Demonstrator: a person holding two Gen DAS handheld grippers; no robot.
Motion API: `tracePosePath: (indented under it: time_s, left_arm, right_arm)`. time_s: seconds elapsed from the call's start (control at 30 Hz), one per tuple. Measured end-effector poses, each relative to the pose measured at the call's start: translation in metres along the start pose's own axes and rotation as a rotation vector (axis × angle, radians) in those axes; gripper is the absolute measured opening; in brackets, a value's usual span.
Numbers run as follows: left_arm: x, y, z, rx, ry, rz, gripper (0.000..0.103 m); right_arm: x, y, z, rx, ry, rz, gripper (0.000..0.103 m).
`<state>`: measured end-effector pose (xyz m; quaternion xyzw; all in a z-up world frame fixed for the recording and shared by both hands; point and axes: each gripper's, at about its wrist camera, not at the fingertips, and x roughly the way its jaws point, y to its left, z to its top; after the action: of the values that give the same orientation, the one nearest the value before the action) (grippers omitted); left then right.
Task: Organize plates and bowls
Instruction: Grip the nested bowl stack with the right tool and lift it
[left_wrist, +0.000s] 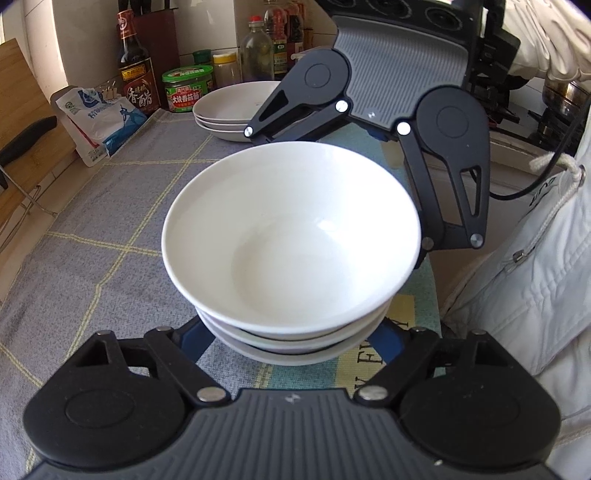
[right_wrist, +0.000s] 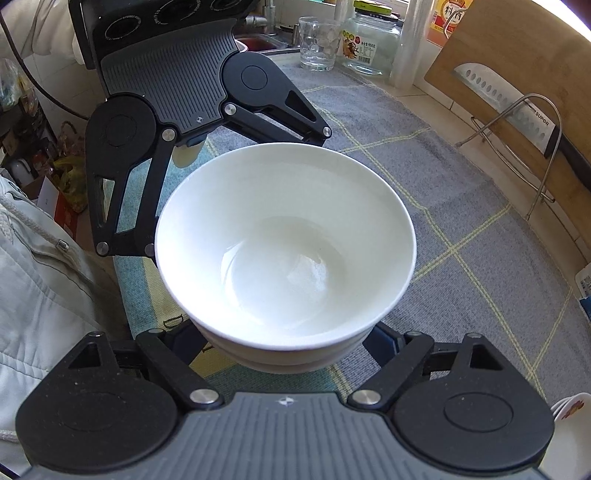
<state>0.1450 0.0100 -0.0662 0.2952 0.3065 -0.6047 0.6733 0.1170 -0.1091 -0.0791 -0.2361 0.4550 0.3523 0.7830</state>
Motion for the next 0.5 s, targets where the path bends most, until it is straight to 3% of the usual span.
tracePosePath:
  time_s: [0.5]
  left_arm:
    - [-0.004,-0.002,0.013,-0.035,0.007,0.022,0.087]
  right_arm:
    - [-0.011,-0.009,0.001,-0.021,0.005,0.033,0.091]
